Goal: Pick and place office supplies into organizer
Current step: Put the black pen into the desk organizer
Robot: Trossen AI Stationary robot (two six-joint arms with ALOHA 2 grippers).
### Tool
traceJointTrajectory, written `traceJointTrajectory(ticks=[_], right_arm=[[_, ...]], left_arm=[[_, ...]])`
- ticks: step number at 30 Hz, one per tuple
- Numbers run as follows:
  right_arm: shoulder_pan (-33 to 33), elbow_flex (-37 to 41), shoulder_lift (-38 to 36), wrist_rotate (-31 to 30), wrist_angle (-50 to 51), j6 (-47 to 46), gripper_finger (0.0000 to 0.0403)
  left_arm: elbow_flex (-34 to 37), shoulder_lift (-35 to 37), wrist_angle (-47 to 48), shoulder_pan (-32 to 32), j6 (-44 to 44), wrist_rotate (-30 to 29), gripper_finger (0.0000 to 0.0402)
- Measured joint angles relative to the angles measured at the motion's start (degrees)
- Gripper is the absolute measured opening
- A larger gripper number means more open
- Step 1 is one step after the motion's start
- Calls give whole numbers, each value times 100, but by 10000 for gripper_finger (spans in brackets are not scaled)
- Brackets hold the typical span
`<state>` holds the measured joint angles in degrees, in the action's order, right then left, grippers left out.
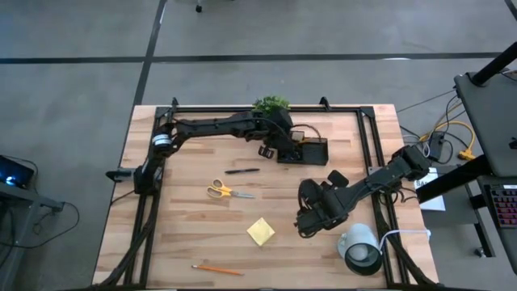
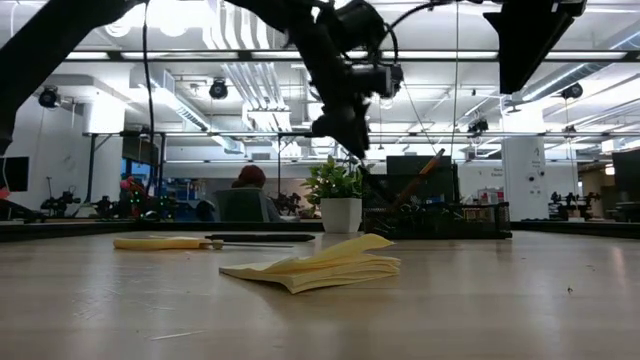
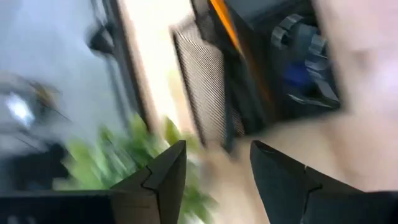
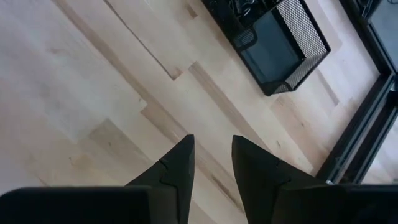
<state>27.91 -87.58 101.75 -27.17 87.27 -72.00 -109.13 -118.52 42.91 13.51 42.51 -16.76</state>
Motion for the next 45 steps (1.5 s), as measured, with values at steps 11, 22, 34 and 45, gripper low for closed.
traceJointTrajectory(ticks=[11, 22, 34, 45], right_arm=[[-946, 392, 0, 1120, -3173, 2954, 69], [-2373, 433, 368, 2132, -5601, 6803, 59], [-3127, -225, 1775, 2619, -5854, 7701, 105], [-3471, -369, 2249, 2737, -5630, 7861, 139]], left_arm=[[2205, 1834, 552, -34, -1711, 2569, 165], [6807, 4929, -2202, -56, -3830, 2527, 166], [7764, 6264, -2714, -49, -4366, 2003, 166], [7725, 6319, -2698, -51, -4383, 2000, 166]])
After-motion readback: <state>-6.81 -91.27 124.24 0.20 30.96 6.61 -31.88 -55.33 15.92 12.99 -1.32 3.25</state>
